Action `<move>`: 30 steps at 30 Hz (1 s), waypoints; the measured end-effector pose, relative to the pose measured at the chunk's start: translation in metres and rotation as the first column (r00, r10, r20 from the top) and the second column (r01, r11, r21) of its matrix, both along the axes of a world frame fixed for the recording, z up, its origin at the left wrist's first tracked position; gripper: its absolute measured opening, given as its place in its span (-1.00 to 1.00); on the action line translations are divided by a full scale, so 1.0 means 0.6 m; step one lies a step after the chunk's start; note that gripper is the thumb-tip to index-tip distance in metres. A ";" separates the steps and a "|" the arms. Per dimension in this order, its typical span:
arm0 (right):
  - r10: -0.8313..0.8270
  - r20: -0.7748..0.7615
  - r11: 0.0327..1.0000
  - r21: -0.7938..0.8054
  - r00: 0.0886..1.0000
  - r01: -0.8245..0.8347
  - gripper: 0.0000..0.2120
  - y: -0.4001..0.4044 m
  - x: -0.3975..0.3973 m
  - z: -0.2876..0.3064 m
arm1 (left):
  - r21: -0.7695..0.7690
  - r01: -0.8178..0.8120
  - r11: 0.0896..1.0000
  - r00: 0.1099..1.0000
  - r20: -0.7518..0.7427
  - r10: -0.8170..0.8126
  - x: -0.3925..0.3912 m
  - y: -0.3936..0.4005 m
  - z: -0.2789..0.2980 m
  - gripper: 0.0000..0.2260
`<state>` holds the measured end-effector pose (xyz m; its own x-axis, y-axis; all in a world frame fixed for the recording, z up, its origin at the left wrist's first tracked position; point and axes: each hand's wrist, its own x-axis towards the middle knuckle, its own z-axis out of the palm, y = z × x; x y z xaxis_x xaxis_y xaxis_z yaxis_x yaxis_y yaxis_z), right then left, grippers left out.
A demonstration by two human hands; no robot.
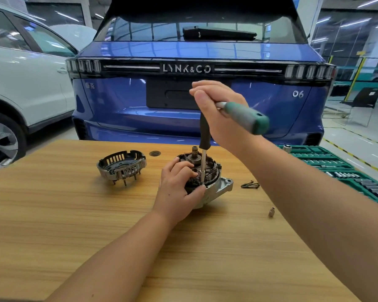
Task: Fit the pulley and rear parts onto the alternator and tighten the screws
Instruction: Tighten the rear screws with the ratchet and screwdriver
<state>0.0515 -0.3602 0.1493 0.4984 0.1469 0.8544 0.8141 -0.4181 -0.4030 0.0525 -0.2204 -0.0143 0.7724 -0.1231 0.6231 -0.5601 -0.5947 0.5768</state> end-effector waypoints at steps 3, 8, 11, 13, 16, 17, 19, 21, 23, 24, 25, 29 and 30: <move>-0.137 0.061 0.951 -0.271 0.989 0.149 -0.83 -0.012 0.005 0.009 | -0.001 0.005 1.000 1.000 0.013 -0.005 0.002 -0.001 -0.001 -0.80; -0.127 0.059 0.783 -0.607 0.990 0.137 -0.50 -0.014 -0.010 0.035 | -0.008 0.013 1.000 1.000 0.018 -0.013 -0.002 -0.002 -0.002 -0.82; -0.141 0.045 0.669 -0.732 0.989 0.129 -0.41 -0.017 -0.010 0.055 | -0.010 0.018 1.000 1.000 0.015 -0.018 -0.002 -0.001 -0.001 -0.83; -0.161 0.031 0.613 -0.780 0.986 0.125 -0.42 -0.018 -0.005 0.066 | -0.013 0.026 1.000 1.000 0.009 -0.026 -0.002 0.001 -0.001 -0.83; -0.191 0.014 0.556 -0.822 0.981 0.120 -0.42 -0.014 0.002 0.078 | -0.015 0.029 0.999 1.000 0.011 -0.029 -0.003 0.001 0.000 -0.84; -0.201 0.000 0.549 -0.828 0.980 0.112 -0.42 -0.014 0.001 0.083 | -0.016 0.028 0.999 0.999 0.015 -0.028 -0.003 -0.001 -0.001 -0.84; -0.214 0.003 0.530 -0.839 0.977 0.118 -0.46 -0.009 -0.003 0.091 | -0.020 0.025 0.999 0.999 0.024 -0.025 -0.003 -0.002 -0.002 -0.84; -0.242 0.074 0.492 -0.850 0.967 0.188 -0.57 0.002 -0.006 0.097 | -0.022 0.029 0.999 0.999 0.024 -0.028 -0.003 -0.001 -0.003 -0.84; -0.309 0.060 0.514 -0.829 0.949 0.220 -0.60 0.016 -0.002 0.102 | -0.020 0.029 0.999 0.999 0.023 -0.029 -0.002 -0.001 -0.004 -0.83; -0.354 -0.003 0.551 -0.808 0.935 0.206 -0.59 0.021 0.000 0.105 | -0.019 0.027 0.999 0.999 0.024 -0.027 -0.002 -0.001 -0.004 -0.83; -0.402 -0.093 0.604 -0.775 0.911 0.188 -0.61 0.024 0.002 0.108 | -0.020 0.025 0.999 0.999 0.026 -0.025 -0.002 -0.002 -0.004 -0.83; -0.239 -0.710 0.956 -0.293 0.662 0.031 -0.79 0.020 0.003 0.112 | -0.016 0.006 1.000 0.999 0.036 -0.006 -0.001 -0.004 -0.004 -0.82; -0.084 -0.816 0.995 -0.102 0.572 0.000 -0.81 0.017 0.001 0.109 | -0.015 0.004 1.000 0.999 0.033 -0.003 0.000 -0.004 -0.005 -0.82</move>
